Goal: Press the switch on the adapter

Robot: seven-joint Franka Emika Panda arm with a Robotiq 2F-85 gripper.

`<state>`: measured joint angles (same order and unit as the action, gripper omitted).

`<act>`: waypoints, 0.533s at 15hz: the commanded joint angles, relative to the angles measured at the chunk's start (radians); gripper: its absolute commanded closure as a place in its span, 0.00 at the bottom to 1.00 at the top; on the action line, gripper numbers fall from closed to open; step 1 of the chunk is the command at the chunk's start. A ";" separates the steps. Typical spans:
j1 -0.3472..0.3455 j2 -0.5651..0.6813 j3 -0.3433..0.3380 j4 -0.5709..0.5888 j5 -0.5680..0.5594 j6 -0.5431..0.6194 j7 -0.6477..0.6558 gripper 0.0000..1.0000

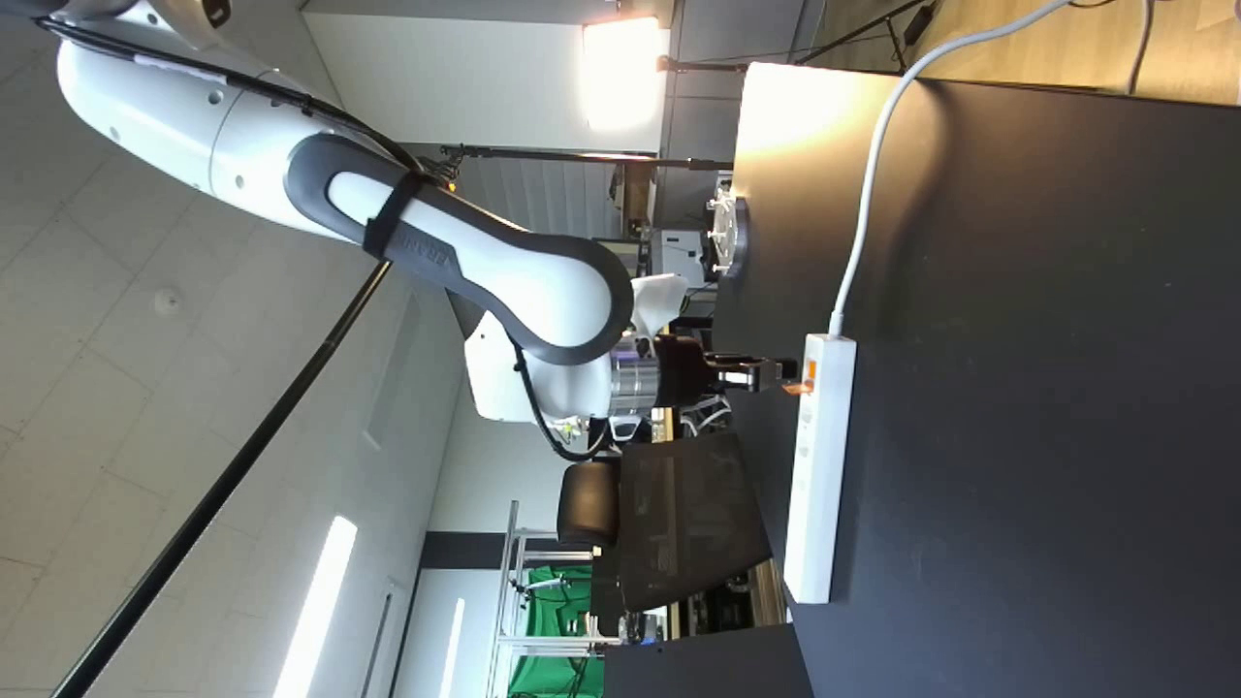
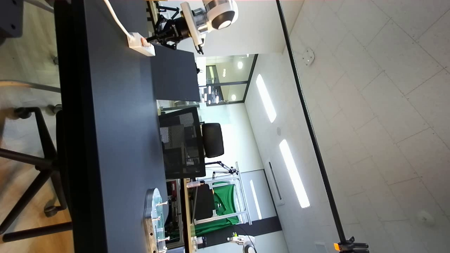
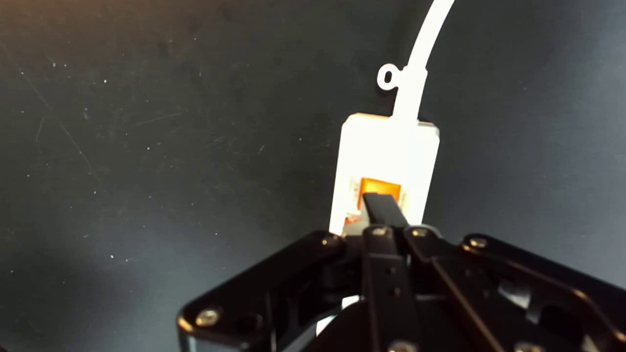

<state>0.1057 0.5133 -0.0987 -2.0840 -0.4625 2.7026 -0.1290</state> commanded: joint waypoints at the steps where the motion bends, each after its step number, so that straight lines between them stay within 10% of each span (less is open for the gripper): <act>1: 0.001 0.013 -0.008 0.010 -0.021 0.022 -0.012 1.00; 8: 0.009 0.042 -0.018 0.020 -0.024 0.055 -0.007 1.00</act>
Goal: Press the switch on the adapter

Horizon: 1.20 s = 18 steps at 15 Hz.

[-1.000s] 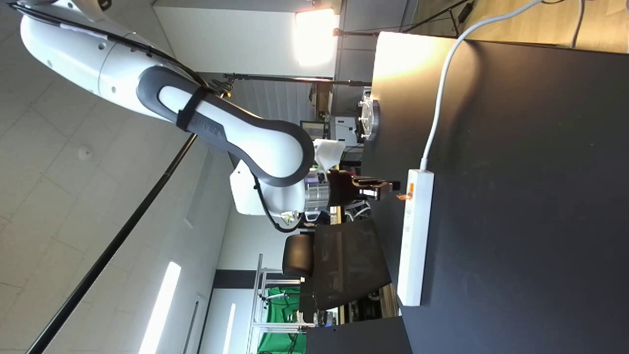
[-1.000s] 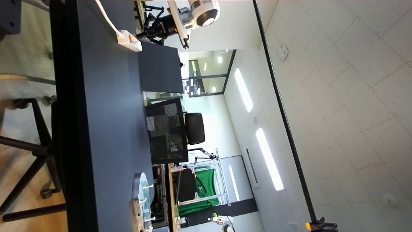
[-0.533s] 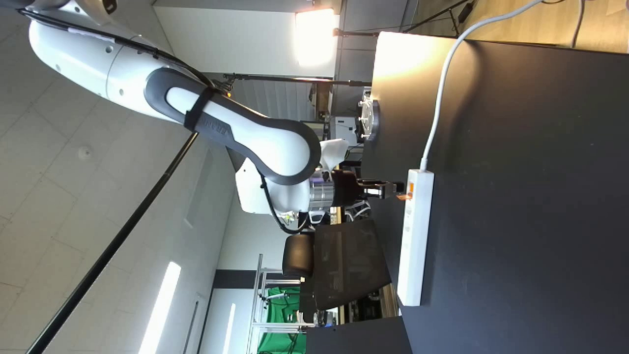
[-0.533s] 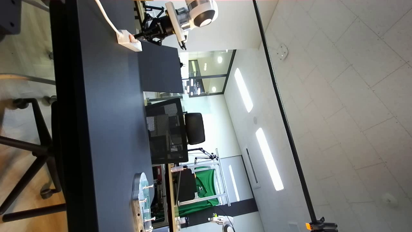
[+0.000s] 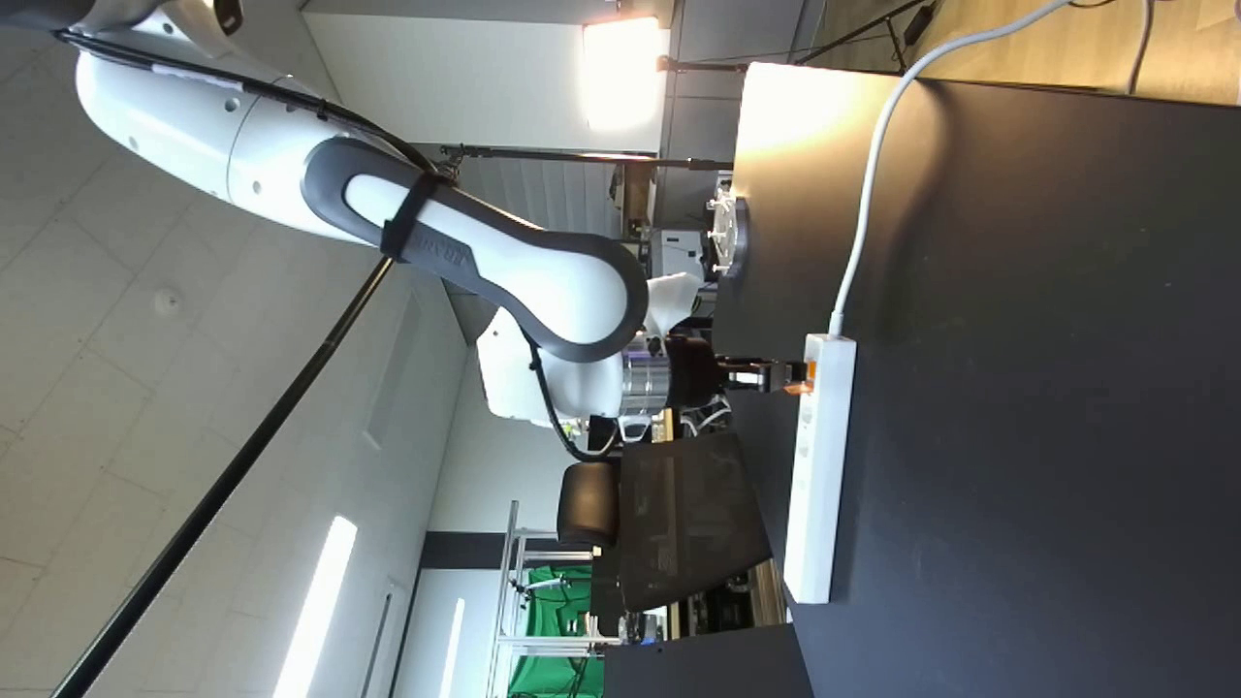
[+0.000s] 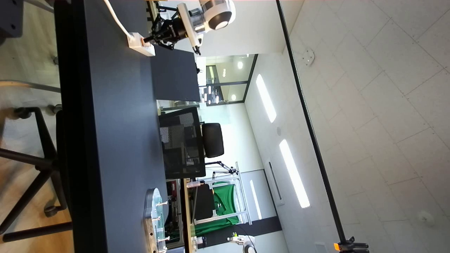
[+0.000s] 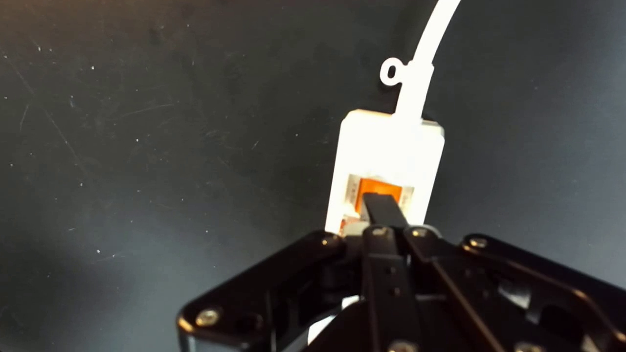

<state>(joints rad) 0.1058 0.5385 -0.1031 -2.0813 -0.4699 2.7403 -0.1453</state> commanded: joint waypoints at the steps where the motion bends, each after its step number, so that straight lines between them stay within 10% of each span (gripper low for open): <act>1: 0.012 0.023 -0.019 0.019 -0.020 0.029 0.015 1.00; 11: -0.016 0.057 -0.004 0.030 0.019 0.060 -0.014 1.00; 18: -0.253 0.091 0.185 0.061 0.260 0.040 -0.289 1.00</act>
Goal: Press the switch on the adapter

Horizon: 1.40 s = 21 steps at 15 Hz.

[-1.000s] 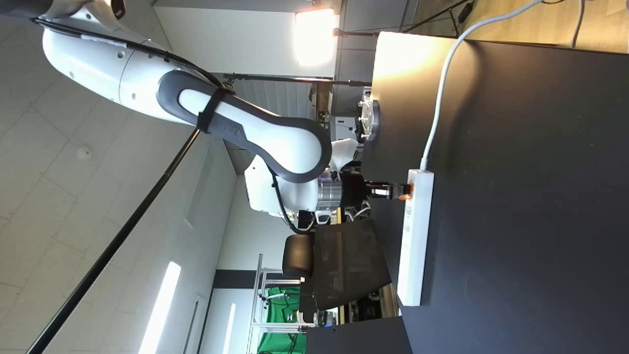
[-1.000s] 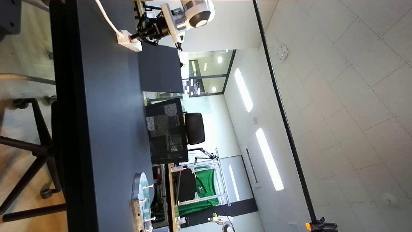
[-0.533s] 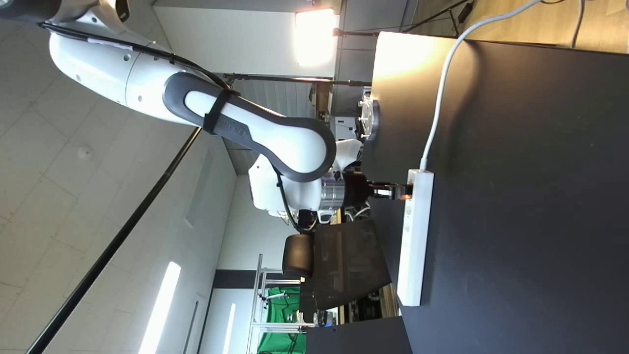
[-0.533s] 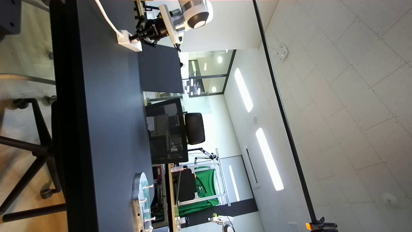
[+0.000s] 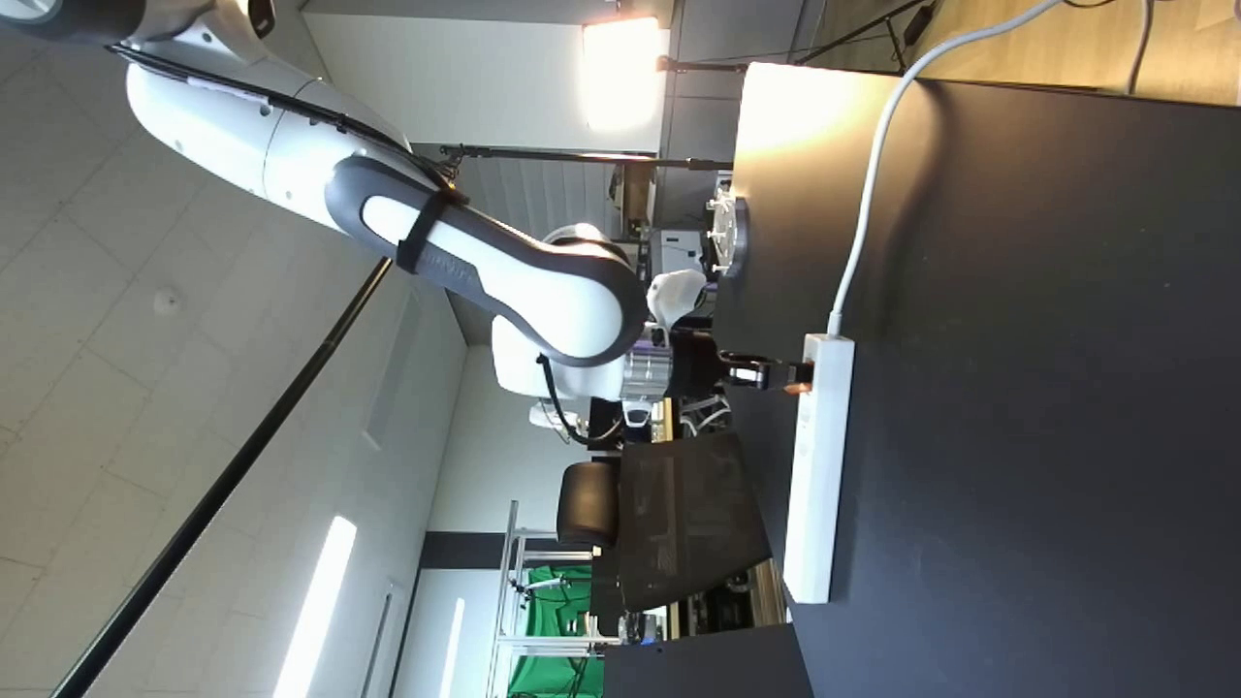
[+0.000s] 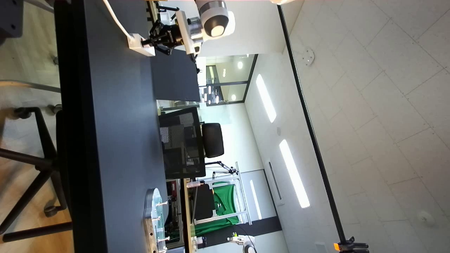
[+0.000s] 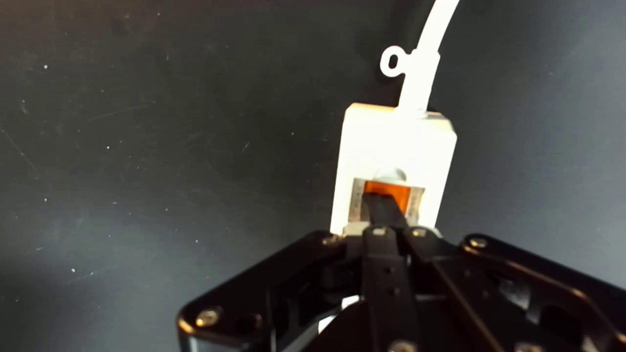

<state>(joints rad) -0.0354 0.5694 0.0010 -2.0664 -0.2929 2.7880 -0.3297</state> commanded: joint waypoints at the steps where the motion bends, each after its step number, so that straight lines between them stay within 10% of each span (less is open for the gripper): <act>1: -0.149 0.068 0.108 0.053 0.120 -0.014 -0.145 1.00; 11: -0.446 0.197 0.317 0.250 0.502 -0.339 -0.637 1.00; 21: -0.336 0.160 0.158 0.398 0.597 -0.603 -0.648 1.00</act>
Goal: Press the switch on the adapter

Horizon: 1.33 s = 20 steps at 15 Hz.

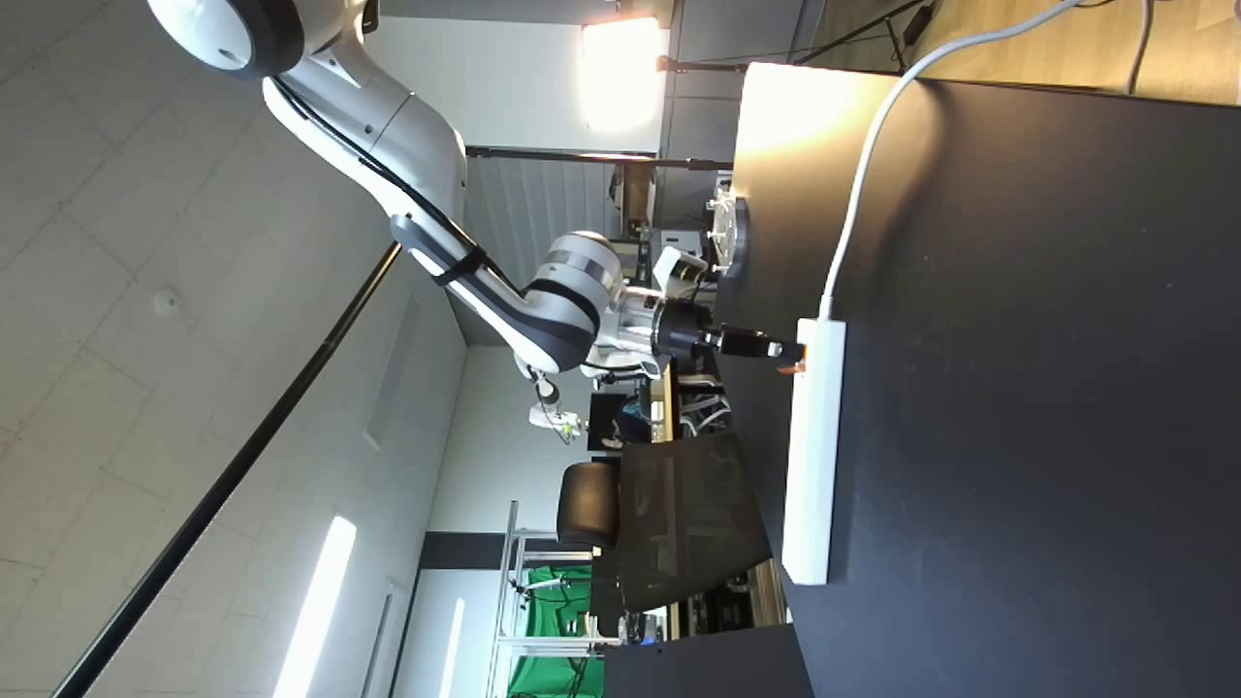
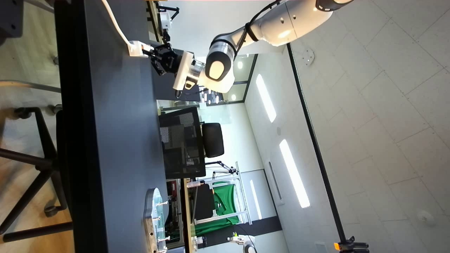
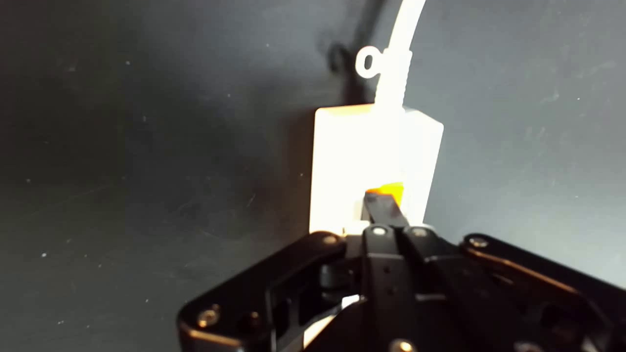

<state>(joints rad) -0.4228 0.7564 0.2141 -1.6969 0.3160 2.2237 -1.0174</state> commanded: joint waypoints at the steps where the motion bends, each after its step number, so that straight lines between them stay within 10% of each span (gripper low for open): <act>1: 0.067 -0.057 -0.068 0.018 -0.019 -0.041 0.049 1.00; 6: 0.143 -0.201 -0.120 -0.042 -0.057 -0.035 0.085 1.00; 7: 0.165 -0.227 -0.138 -0.053 -0.077 -0.022 0.117 0.75; 16: 0.350 -0.345 -0.278 -0.143 -0.464 0.025 0.598 0.19; 17: 0.304 -0.305 -0.236 -0.103 -0.415 0.034 0.503 0.38; 20: 0.322 -0.316 -0.247 -0.118 -0.448 0.033 0.555 0.19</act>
